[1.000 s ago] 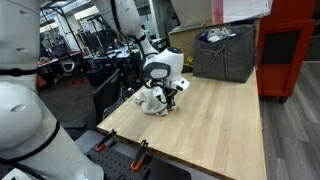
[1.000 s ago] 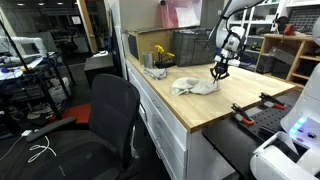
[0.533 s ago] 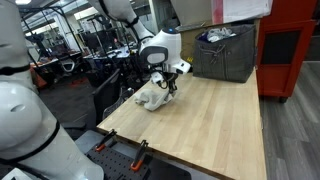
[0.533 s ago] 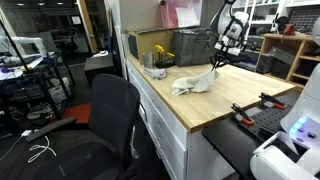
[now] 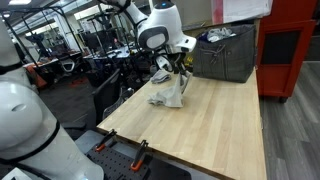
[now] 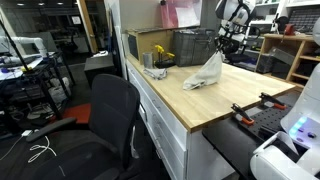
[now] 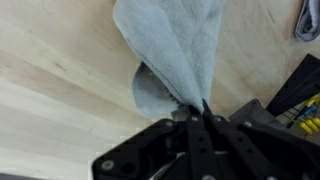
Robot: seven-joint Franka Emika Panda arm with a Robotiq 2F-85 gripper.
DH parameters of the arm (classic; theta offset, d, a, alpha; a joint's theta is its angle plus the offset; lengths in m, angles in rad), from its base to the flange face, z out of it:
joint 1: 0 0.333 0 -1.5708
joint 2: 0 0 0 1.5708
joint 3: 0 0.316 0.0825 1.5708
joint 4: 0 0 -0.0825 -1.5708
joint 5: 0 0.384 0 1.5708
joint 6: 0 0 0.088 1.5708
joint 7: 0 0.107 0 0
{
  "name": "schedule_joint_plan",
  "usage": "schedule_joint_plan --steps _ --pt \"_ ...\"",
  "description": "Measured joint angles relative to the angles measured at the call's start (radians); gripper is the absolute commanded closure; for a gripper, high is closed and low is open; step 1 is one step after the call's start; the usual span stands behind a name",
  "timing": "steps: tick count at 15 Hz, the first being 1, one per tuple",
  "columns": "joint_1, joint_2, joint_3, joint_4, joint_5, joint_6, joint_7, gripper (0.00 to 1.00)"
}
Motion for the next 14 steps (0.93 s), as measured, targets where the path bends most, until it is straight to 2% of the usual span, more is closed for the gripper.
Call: schedule_joint_plan --steps 3,6,8,11,14 --pt "0.004 -0.002 -0.026 -0.006 -0.073 0.060 0.030 0.99" --pt "0.004 -0.037 -0.030 -0.024 -0.089 0.026 0.022 0.99" --pt "0.003 -0.093 -0.027 -0.037 -0.086 -0.074 -0.007 0.99" --pt "-0.004 -0.203 -0.031 -0.040 -0.086 -0.305 -0.061 0.99" --pt "-0.004 -0.308 -0.064 -0.033 -0.091 -0.483 -0.071 0.99"
